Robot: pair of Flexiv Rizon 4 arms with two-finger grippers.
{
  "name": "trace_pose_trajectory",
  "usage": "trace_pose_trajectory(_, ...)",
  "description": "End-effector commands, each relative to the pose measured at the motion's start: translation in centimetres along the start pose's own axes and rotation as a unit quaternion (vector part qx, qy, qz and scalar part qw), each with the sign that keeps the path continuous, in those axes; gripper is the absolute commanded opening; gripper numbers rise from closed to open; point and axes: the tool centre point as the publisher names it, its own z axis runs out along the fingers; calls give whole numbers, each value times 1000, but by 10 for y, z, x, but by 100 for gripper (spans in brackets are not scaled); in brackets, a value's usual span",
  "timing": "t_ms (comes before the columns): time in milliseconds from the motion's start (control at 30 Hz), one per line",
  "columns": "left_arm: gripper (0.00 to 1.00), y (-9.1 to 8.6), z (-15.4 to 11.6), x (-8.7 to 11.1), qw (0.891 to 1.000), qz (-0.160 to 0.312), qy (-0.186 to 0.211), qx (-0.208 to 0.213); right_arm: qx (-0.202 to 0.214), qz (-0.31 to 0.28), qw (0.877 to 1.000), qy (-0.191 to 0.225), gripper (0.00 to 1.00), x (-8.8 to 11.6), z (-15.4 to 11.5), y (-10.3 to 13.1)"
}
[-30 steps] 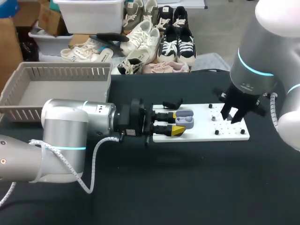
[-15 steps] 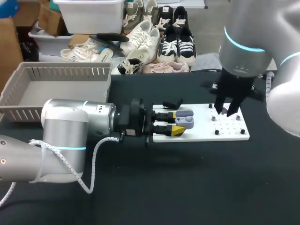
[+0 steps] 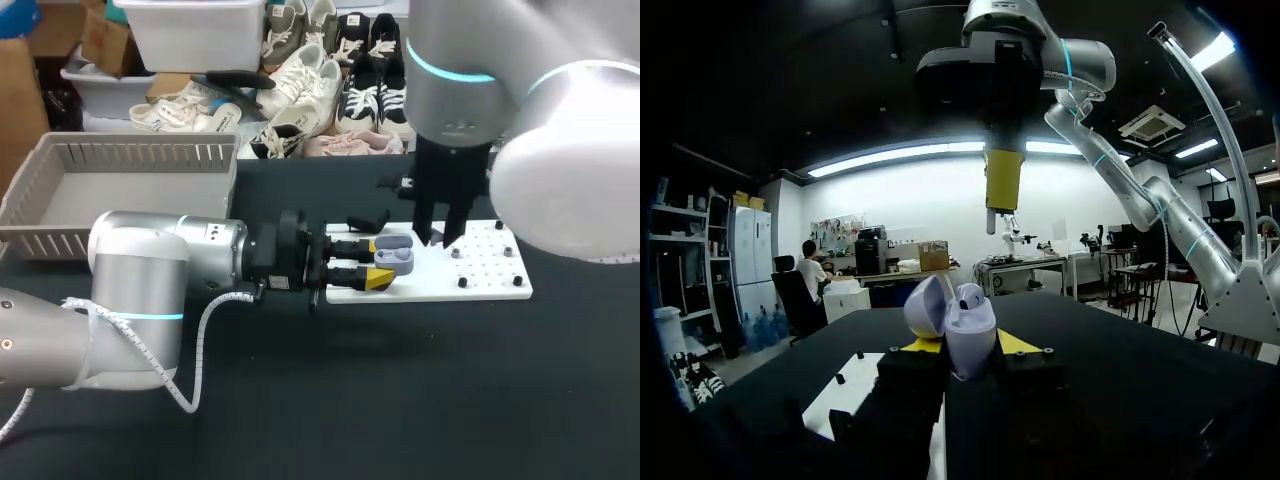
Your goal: Pick up each earbud case from the left stands, insert the matching earbuds, close the lid, and place the case in the box.
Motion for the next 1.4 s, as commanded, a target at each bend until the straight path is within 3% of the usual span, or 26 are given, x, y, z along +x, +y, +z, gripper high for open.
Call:
trace_pose_trajectory(33, 0, -1, 0, 0, 1000, 1, 0, -1, 24, -8, 1000, 9, 0, -2, 0, 18)
trace_pose_trajectory(567, 0, -1, 0, 0, 1000, 1, 0, -1, 19, -51, 998, 19, 0, 5, 7, 58)
trace_pose_trajectory(1400, 0, -1, 0, 0, 1000, 1, 0, -1, 10, -99, 995, 32, 0, 0, 27, 60)
